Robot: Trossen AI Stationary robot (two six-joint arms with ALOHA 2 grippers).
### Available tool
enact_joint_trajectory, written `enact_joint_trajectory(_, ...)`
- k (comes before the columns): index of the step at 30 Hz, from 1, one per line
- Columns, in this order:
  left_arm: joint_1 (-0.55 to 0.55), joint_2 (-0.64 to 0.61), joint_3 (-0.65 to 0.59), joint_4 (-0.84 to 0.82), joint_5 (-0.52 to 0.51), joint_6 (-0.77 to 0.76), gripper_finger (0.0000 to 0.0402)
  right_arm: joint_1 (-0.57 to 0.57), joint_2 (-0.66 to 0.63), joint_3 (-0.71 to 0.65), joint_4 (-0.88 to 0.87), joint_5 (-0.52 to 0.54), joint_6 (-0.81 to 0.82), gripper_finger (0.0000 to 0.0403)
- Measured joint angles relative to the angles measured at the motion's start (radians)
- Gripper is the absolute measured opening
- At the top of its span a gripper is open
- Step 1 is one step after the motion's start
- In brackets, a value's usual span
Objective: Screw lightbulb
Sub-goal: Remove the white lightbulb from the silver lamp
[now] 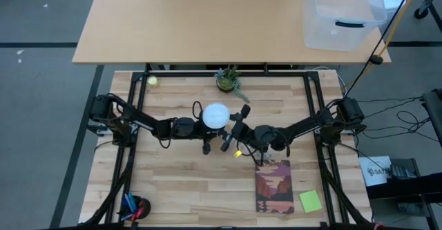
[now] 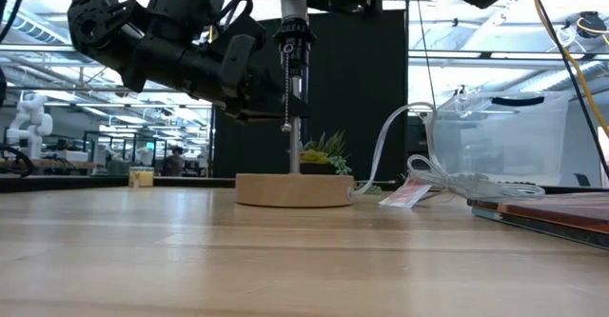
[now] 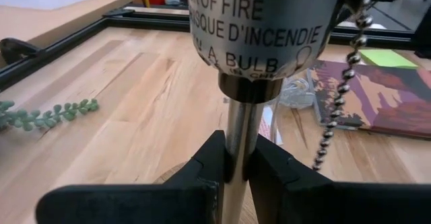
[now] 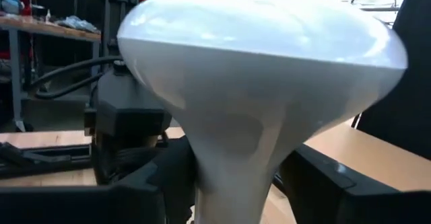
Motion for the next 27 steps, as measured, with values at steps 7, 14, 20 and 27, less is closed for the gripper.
enact_joint_trajectory(7,0.001,0.0,0.001,0.001,0.081,0.02,0.0046,-0.011,-0.052,0.002,-0.13,-0.07,-0.018,0.0186)
enact_joint_trajectory(14,0.002,0.0,0.002,-0.005,0.146,0.035,0.0046,-0.044,-0.12,0.003,-0.286,-0.227,0.004,0.0187)
enact_joint_trajectory(20,0.002,-0.001,0.002,-0.013,0.218,0.042,0.0046,-0.092,-0.136,0.004,-0.339,-0.392,0.005,0.0185)
enact_joint_trajectory(27,0.002,-0.001,0.001,-0.02,0.3,0.057,0.0046,-0.161,-0.141,0.005,-0.365,-0.649,-0.003,0.0187)
